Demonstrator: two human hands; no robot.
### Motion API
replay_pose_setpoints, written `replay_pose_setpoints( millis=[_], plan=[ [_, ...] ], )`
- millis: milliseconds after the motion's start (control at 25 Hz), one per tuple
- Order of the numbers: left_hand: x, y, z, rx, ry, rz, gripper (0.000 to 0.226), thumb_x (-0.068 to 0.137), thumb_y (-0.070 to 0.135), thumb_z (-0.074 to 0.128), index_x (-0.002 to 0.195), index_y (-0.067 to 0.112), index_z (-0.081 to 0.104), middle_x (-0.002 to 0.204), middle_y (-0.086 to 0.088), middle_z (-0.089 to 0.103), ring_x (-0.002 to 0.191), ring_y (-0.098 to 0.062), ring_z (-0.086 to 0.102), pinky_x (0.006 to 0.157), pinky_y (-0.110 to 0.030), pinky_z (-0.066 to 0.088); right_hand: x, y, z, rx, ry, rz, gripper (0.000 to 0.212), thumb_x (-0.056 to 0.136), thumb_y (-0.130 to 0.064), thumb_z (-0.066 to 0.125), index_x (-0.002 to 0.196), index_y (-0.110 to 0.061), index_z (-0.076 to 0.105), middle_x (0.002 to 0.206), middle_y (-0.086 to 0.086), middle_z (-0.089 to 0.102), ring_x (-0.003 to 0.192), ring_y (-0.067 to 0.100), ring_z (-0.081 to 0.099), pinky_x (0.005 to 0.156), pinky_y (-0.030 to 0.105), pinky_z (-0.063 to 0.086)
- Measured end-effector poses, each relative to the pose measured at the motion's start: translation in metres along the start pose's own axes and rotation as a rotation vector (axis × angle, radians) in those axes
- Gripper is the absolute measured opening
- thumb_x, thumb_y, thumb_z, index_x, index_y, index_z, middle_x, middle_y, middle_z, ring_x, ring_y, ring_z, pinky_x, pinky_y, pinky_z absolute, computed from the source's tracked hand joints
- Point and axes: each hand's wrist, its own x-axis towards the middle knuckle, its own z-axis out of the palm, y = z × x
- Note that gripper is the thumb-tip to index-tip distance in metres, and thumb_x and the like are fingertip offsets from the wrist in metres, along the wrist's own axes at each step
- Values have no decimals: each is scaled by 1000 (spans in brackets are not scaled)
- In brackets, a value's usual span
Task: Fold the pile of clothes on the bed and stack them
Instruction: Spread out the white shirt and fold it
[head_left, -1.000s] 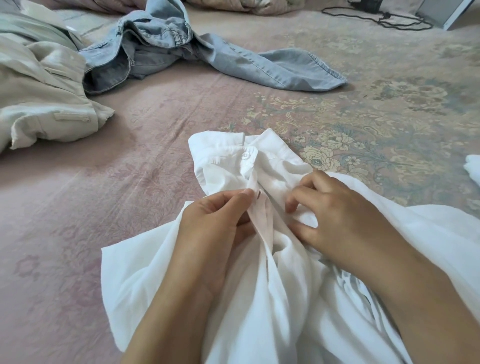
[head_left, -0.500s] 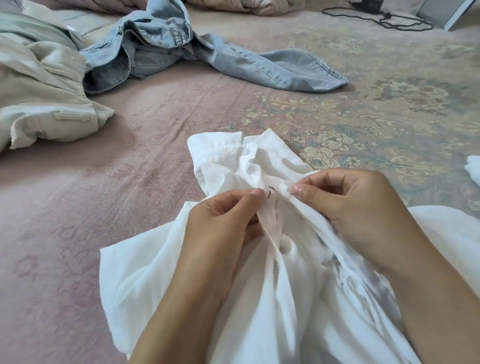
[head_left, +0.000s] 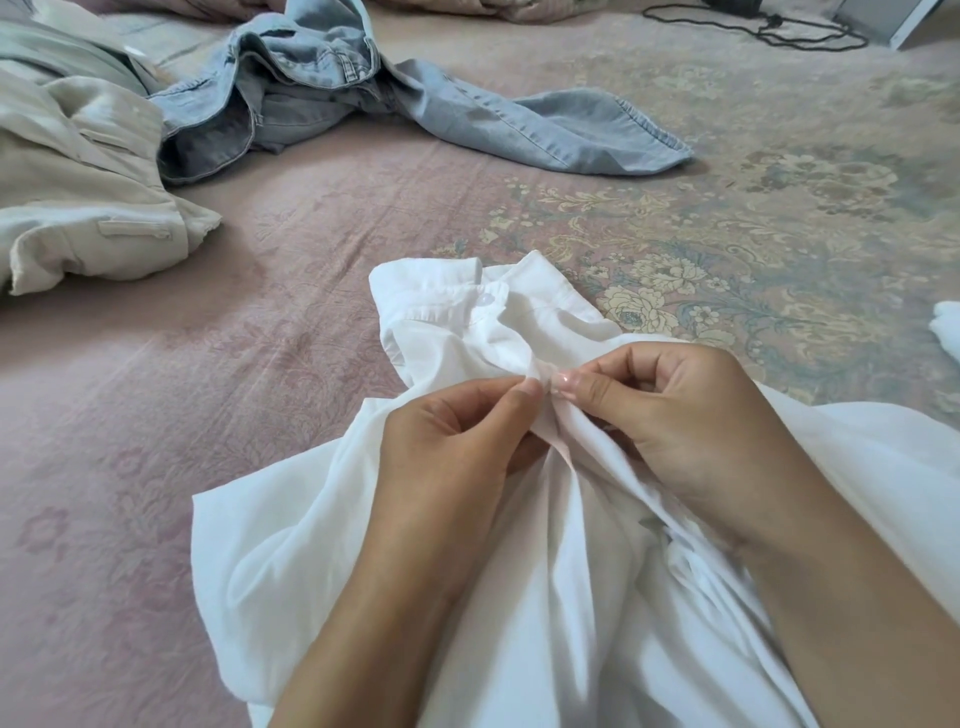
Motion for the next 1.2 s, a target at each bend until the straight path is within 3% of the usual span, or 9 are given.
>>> replay_pose_setpoints(
  millis=[200,320,440,560,680,800,960,1080,1200],
  plan=[
    [0,3,3,-56,-29,-3,30,90,11,58,64,7,73,69,-8,70,66,-14,67,73,-28,57,2,3,0,-88,51,-47,18,82,-27,72,70,-13,70,72,11,70,62,15,59,62,28,47],
    [3,2,1,-49,1,-29,17,83,6,66,68,6,73,72,-12,70,69,-18,65,75,-31,56,1,3,1,-100,9,-56,20,82,-28,70,69,-13,70,69,6,71,61,10,60,61,25,47],
    [4,-1,-3,2,53,-22,13,76,3,73,66,10,73,68,-7,70,61,-13,64,65,-23,56,1,3,3,-125,-26,-103,21,87,-24,65,73,-10,71,70,7,71,61,10,59,59,25,47],
    [2,-2,-3,209,113,131,10,77,9,76,69,15,72,67,0,72,61,-9,67,63,-19,56,0,4,7,-212,-51,-150,27,93,-24,57,75,-9,70,64,6,67,58,16,55,57,29,44],
    [0,-4,-3,470,133,316,12,78,12,74,70,20,71,67,9,71,64,0,66,62,-10,47,-2,6,10,-236,-41,-140,30,89,-33,61,70,-13,71,60,-4,67,56,9,57,57,22,43],
    [0,-7,-2,544,124,378,14,77,9,75,71,20,71,70,9,70,67,2,65,63,-5,44,-1,9,11,-255,6,-127,26,90,-26,61,70,-14,71,68,3,69,65,17,62,62,27,45],
    [2,-11,-4,616,104,484,11,76,7,77,72,17,72,73,8,69,72,3,64,65,-3,44,2,12,11,-269,23,-95,27,91,-22,59,71,-6,69,62,2,67,59,16,57,59,25,43],
    [6,-15,-6,733,101,634,3,76,11,74,75,14,73,77,9,67,77,1,62,67,-3,45,4,16,10,-201,-32,-51,31,92,-18,57,80,10,62,63,22,57,59,15,45,57,28,38],
    [4,-12,-5,647,130,559,7,77,11,77,73,15,73,73,8,68,73,3,63,66,-4,44,5,16,10,-81,-43,-31,29,94,-15,55,79,9,62,67,28,59,63,19,47,61,33,40]
  ],
)
